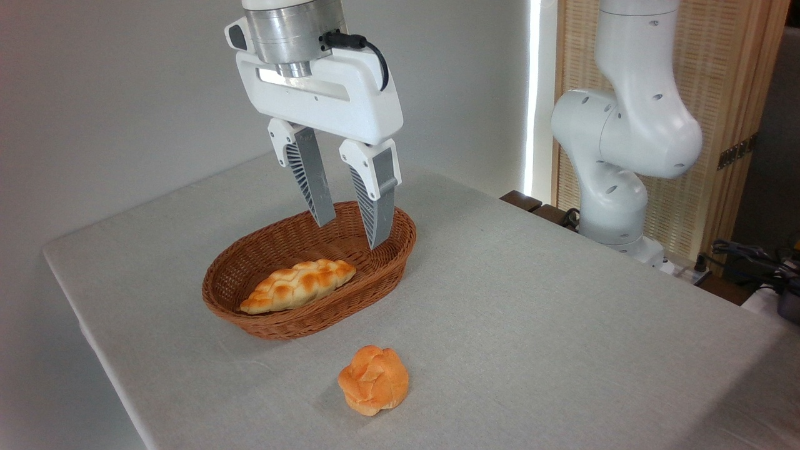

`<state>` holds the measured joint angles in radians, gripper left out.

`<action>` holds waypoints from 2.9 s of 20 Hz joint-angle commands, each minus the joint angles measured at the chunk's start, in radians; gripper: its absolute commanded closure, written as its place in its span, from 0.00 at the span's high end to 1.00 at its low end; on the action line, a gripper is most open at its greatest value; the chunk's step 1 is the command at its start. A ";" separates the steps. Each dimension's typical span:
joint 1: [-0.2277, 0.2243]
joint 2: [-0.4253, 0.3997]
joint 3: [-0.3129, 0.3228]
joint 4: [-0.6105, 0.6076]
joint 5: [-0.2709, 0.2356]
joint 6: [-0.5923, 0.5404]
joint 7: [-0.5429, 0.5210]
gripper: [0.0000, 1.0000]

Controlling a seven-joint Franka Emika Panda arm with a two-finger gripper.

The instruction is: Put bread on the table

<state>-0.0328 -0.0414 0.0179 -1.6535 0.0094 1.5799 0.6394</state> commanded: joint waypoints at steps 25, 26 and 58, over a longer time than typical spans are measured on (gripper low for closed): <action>-0.016 -0.006 -0.222 -0.290 -0.031 0.382 -0.133 1.00; -0.016 -0.006 -0.237 -0.319 -0.029 0.420 -0.133 1.00; -0.021 0.020 -0.292 -0.388 0.030 0.470 -0.130 0.24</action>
<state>-0.0541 -0.0234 -0.2905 -2.1135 0.0329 2.1578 0.5126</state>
